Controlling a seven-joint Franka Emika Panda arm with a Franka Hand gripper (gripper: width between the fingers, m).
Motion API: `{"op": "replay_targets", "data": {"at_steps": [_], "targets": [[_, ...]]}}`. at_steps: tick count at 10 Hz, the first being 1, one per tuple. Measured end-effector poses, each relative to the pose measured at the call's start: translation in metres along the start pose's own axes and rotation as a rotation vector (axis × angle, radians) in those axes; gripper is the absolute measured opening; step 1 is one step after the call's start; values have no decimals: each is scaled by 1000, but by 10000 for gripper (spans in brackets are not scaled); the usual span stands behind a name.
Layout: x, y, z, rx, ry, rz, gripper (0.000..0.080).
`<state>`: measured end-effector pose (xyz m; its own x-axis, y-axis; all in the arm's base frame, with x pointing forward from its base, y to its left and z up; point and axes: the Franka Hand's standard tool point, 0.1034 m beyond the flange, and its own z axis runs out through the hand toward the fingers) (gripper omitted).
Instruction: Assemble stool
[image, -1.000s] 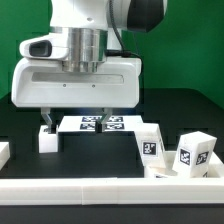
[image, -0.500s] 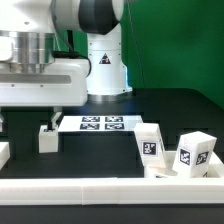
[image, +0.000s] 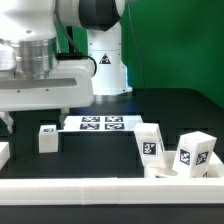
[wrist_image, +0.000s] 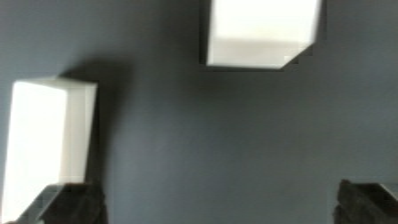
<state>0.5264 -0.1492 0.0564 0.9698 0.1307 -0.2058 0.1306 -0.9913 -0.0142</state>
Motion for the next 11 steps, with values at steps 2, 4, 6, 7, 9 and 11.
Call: {"op": "replay_targets", "data": {"at_steps": [2, 4, 6, 7, 9, 11], "targets": [[-5, -1, 7, 26, -113, 56, 648], [-21, -7, 14, -18, -278, 94, 648], [-37, -12, 21, -2, -414, 117, 648], [-40, -15, 21, 12, -496, 119, 648], [-39, -17, 25, 21, -590, 118, 648], [-38, -14, 32, 23, -607, 106, 648]]}}
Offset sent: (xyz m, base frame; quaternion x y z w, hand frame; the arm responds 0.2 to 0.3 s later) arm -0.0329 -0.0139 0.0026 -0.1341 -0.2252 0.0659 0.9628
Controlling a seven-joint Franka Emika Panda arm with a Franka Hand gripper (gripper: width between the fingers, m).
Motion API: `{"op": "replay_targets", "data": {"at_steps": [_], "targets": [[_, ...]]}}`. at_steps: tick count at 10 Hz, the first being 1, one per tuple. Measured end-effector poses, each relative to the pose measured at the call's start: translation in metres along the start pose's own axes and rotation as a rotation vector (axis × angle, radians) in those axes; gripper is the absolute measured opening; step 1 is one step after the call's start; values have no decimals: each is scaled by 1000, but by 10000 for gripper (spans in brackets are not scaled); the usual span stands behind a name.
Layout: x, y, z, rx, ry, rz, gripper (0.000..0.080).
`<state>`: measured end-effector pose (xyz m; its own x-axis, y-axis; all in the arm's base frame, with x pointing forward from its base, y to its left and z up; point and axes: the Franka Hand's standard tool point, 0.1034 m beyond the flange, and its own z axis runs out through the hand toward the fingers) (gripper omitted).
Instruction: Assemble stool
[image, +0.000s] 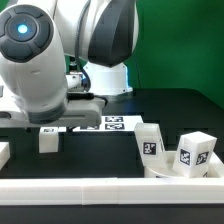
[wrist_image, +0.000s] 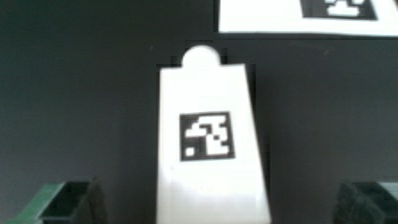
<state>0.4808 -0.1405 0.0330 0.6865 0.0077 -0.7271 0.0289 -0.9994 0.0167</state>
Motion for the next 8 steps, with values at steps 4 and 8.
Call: {"op": "replay_targets", "data": {"at_steps": [4, 8], "targets": [[5, -2, 25, -1, -39, 49, 648], [8, -1, 32, -6, -16, 14, 648]]}}
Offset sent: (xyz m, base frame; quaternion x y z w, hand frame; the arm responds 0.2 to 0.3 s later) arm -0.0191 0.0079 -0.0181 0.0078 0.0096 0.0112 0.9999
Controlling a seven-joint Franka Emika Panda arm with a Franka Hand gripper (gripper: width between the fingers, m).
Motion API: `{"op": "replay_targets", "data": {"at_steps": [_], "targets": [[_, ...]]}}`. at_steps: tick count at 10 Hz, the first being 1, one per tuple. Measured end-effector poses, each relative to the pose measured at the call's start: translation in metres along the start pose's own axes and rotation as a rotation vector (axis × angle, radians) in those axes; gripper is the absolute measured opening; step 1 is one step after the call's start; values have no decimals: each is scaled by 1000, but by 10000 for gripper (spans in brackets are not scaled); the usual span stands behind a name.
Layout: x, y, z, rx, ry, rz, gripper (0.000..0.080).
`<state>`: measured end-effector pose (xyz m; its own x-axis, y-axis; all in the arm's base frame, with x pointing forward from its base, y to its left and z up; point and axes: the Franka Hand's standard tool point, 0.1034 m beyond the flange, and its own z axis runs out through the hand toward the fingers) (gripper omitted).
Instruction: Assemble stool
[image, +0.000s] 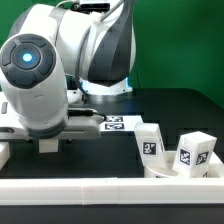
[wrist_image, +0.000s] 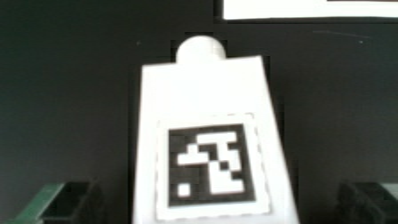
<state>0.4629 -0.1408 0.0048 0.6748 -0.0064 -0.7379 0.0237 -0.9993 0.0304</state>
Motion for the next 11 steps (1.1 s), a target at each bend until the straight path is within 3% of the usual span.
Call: {"op": "replay_targets", "data": {"at_steps": [1, 3, 4, 5, 7, 9, 11], "targets": [[0, 0, -1, 0, 1, -3, 648], [0, 1, 0, 1, 1, -3, 402], [0, 2, 0, 2, 0, -5, 402], [-1, 3, 0, 4, 0, -7, 336], [-4, 1, -8, 4, 10, -4, 336], [-15, -20, -39, -8, 37, 38, 336], [-25, -59, -74, -34, 67, 91, 337]]}}
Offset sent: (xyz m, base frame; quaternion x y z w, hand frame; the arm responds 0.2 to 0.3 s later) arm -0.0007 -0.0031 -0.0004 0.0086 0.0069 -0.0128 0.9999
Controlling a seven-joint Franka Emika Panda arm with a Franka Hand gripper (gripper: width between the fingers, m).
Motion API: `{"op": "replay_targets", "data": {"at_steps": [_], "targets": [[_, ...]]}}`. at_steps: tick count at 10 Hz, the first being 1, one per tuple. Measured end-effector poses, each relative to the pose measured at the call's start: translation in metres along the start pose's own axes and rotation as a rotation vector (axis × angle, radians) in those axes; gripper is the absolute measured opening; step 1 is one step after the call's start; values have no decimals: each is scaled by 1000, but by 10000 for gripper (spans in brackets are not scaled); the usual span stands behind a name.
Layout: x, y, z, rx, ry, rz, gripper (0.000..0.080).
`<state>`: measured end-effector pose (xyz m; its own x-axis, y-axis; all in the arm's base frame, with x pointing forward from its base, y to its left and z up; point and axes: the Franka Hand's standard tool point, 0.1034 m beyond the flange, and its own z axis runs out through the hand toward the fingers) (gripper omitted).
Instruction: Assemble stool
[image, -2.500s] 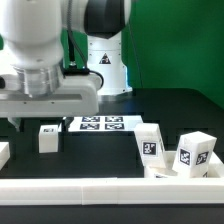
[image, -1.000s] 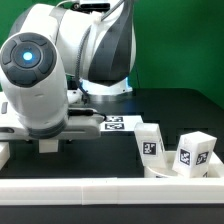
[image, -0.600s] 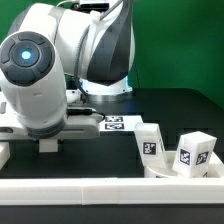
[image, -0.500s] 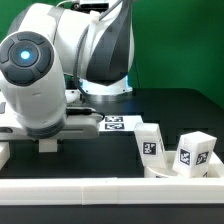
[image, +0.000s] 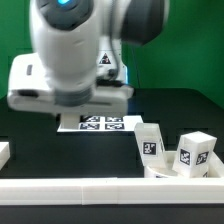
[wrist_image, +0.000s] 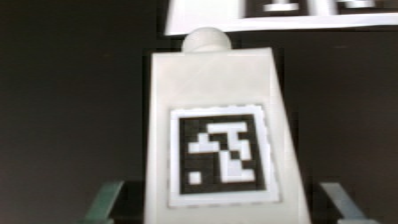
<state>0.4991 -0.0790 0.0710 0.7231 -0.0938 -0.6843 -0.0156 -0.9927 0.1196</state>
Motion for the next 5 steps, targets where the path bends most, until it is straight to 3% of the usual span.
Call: {"op": "replay_targets", "data": {"at_steps": [3, 5], "targets": [[-4, -47, -41, -33, 36, 126, 337], [2, -43, -39, -34, 62, 104, 337]]}}
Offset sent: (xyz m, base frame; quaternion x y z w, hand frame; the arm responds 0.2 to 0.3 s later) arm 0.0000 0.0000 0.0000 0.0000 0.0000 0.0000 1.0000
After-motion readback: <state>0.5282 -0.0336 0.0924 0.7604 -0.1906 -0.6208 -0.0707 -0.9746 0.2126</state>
